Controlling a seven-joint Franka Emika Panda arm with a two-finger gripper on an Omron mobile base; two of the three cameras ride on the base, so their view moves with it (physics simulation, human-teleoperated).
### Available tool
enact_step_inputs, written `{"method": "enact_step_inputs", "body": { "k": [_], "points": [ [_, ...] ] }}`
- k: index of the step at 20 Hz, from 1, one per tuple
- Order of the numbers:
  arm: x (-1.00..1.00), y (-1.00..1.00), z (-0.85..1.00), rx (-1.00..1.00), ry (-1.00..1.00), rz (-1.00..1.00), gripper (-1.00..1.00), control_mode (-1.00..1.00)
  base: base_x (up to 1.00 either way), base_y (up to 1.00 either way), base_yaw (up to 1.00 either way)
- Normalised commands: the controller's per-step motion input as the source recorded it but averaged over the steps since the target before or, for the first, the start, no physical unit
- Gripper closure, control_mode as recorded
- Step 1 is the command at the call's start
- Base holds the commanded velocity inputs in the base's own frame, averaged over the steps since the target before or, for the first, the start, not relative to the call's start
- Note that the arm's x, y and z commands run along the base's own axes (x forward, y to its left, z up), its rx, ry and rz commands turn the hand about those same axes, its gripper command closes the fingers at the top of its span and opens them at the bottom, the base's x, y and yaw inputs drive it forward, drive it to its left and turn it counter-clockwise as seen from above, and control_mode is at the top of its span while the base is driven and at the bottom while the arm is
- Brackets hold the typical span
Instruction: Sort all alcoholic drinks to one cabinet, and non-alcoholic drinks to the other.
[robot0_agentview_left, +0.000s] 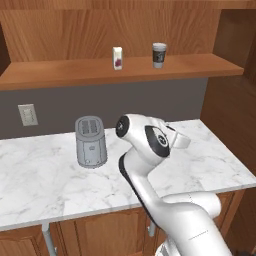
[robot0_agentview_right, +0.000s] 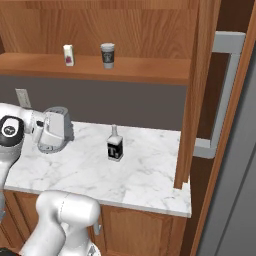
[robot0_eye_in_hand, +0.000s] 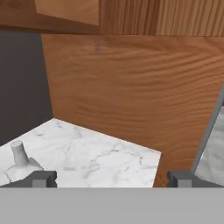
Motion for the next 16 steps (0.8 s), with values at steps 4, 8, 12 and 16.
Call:
{"method": "enact_step_inputs", "body": {
  "k": [4,8,12,16],
  "points": [
    [0.49,0.00,-0.21,0.00,0.00,-0.10,-1.00,-1.00,0.00,0.00,0.00],
    [0.46,0.00,-0.27,0.00,0.00,-0.10,-1.00,-1.00,0.00,0.00,0.00],
    [0.41,-0.06,-0.23,0.00,0.00,-0.08,-1.00,-1.00,0.00,0.00,0.00],
    [0.37,-0.13,-0.22,-0.01,0.00,-0.07,-1.00,-1.00,0.00,0.00,0.00]
  ]
}}
